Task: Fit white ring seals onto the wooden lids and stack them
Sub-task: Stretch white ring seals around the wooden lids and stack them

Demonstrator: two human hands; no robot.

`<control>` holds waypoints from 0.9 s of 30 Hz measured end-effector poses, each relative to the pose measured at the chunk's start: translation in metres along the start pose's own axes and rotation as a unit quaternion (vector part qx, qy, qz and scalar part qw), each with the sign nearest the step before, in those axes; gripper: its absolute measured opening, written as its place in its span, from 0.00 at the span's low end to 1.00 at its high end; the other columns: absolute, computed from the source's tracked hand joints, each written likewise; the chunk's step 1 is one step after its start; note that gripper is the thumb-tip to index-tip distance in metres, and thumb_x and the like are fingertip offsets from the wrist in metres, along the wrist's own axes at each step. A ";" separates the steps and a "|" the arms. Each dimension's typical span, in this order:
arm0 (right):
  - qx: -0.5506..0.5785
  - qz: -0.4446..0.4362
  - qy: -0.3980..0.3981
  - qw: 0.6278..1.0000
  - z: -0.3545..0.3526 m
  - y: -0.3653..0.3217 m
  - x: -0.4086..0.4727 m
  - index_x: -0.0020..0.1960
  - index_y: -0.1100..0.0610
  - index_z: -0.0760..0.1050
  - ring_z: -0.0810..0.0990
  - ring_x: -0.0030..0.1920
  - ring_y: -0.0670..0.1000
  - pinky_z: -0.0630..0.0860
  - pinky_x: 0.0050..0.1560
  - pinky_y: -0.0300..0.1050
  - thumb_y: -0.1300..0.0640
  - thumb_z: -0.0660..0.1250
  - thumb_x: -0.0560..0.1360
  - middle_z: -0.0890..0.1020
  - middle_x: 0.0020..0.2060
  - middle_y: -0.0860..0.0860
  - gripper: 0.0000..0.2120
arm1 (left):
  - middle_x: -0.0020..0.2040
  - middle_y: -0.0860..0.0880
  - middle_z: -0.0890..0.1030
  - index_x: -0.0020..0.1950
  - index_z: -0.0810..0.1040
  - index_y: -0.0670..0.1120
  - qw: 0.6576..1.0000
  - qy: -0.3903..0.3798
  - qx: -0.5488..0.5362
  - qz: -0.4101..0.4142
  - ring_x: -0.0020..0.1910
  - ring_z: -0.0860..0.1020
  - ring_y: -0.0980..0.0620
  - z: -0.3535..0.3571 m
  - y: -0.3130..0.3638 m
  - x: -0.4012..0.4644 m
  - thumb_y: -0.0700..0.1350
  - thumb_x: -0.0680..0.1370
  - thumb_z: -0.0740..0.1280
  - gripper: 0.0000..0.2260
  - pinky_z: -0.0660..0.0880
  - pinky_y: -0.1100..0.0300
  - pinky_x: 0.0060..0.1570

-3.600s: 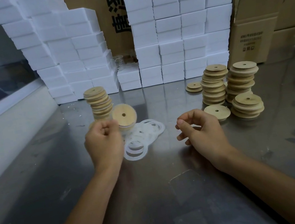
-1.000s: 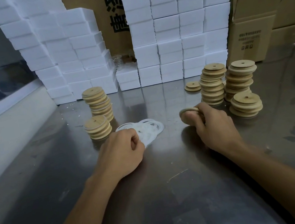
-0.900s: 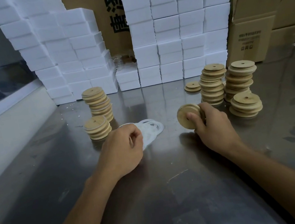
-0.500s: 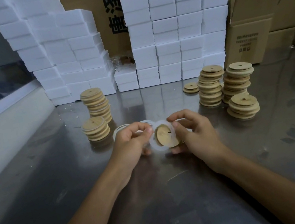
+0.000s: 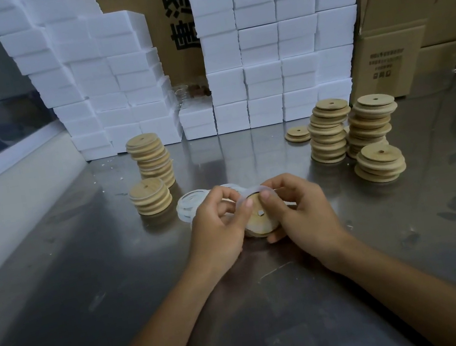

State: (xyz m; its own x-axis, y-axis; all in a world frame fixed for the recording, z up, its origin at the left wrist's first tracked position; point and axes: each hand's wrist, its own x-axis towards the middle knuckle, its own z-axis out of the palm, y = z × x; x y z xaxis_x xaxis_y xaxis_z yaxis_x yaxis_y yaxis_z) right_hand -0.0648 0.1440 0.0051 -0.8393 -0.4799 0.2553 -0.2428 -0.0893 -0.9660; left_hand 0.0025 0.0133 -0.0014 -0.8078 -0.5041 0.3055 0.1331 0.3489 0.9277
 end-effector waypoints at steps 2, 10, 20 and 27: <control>0.005 -0.010 0.003 1.000 0.000 -0.001 -0.001 0.49 0.59 0.79 0.83 0.34 0.50 0.82 0.29 0.49 0.59 0.66 0.79 0.84 0.40 0.54 0.05 | 0.36 0.52 0.83 0.42 0.74 0.51 1.000 0.015 -0.015 0.011 0.30 0.79 0.59 0.001 0.000 0.000 0.41 0.77 0.70 0.09 0.68 0.70 0.23; -0.025 -0.042 0.041 0.998 -0.002 0.003 0.003 0.44 0.57 0.81 0.85 0.38 0.51 0.83 0.35 0.49 0.60 0.72 0.75 0.85 0.37 0.51 0.02 | 0.37 0.54 0.83 0.38 0.79 0.51 0.995 0.074 -0.043 0.043 0.36 0.83 0.55 -0.001 0.001 0.001 0.36 0.74 0.73 0.11 0.76 0.64 0.27; -0.015 0.001 0.038 0.999 -0.006 0.002 0.007 0.43 0.61 0.82 0.86 0.39 0.51 0.84 0.36 0.47 0.61 0.73 0.74 0.86 0.38 0.53 0.03 | 0.39 0.48 0.85 0.40 0.80 0.44 0.995 0.089 -0.052 -0.014 0.40 0.85 0.49 -0.002 0.001 0.003 0.36 0.77 0.70 0.07 0.82 0.55 0.37; 0.070 0.069 0.026 0.995 -0.008 -0.003 0.007 0.42 0.65 0.81 0.86 0.40 0.53 0.81 0.34 0.43 0.65 0.72 0.74 0.86 0.37 0.57 0.04 | 0.35 0.48 0.85 0.37 0.79 0.43 0.992 0.091 -0.071 -0.058 0.35 0.84 0.51 -0.002 0.000 0.005 0.36 0.77 0.70 0.08 0.79 0.60 0.35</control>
State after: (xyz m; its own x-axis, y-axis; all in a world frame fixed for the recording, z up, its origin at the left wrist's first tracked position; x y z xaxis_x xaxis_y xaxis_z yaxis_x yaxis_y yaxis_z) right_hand -0.0744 0.1481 0.0098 -0.8846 -0.4513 0.1172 -0.0556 -0.1475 -0.9875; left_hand 0.0003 0.0092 0.0009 -0.7075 -0.6728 0.2162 0.1344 0.1722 0.9758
